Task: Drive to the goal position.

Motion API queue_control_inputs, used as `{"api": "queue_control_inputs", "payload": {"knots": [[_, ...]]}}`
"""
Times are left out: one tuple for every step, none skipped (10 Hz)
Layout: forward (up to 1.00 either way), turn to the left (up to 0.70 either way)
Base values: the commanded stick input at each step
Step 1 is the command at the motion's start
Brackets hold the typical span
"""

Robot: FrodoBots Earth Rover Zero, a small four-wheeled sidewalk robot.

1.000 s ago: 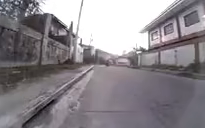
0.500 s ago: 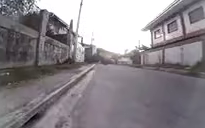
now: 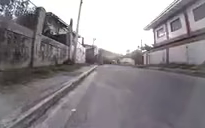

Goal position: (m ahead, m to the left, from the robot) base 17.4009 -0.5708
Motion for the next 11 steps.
{"api": "queue_control_inputs", "payload": {"knots": [[1.0, 0.0], [1.0, 0.0], [1.0, 0.0], [1.0, 0.0], [1.0, -0.23], [1.0, -0.4], [1.0, -0.4], [1.0, -0.32], [1.0, -0.16], [1.0, 0.0], [1.0, 0.0]]}}
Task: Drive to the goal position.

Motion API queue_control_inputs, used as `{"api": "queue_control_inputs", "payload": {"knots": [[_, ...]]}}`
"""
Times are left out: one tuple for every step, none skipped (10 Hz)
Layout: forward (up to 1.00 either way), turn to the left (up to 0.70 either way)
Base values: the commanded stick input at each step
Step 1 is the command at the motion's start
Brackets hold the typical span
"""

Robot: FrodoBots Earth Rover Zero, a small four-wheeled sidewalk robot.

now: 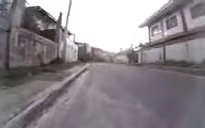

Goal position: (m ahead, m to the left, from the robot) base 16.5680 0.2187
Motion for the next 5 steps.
{"api": "queue_control_inputs", "payload": {"knots": [[1.0, 0.0], [1.0, 0.0], [1.0, 0.0], [1.0, 0.0], [1.0, 0.0]]}}
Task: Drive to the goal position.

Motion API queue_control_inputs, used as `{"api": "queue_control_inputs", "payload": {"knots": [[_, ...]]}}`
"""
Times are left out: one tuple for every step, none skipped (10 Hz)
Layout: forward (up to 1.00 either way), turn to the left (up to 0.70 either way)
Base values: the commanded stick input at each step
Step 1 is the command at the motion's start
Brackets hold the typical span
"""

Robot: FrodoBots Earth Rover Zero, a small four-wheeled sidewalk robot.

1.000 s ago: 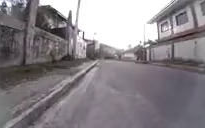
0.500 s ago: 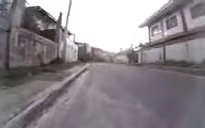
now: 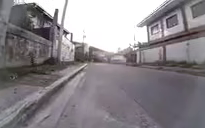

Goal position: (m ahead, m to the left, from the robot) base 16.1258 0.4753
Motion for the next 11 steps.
{"api": "queue_control_inputs", "payload": {"knots": [[1.0, 0.0], [1.0, 0.0], [1.0, 0.0], [1.0, 0.0], [1.0, 0.0], [1.0, 0.0], [1.0, 0.0], [1.0, 0.0], [1.0, 0.0], [1.0, 0.0], [1.0, 0.0]]}}
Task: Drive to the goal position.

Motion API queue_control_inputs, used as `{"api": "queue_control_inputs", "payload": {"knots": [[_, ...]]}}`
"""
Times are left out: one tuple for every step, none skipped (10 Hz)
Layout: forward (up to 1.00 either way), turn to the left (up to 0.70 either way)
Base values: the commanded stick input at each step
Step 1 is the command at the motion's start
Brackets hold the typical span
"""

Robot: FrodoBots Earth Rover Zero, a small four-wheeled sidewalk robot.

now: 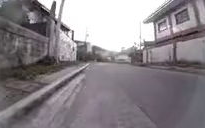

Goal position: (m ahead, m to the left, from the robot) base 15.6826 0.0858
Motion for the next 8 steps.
{"api": "queue_control_inputs", "payload": {"knots": [[1.0, 0.0], [1.0, 0.0], [1.0, 0.0], [1.0, 0.0], [1.0, 0.0], [1.0, 0.0], [1.0, 0.0], [1.0, 0.0]]}}
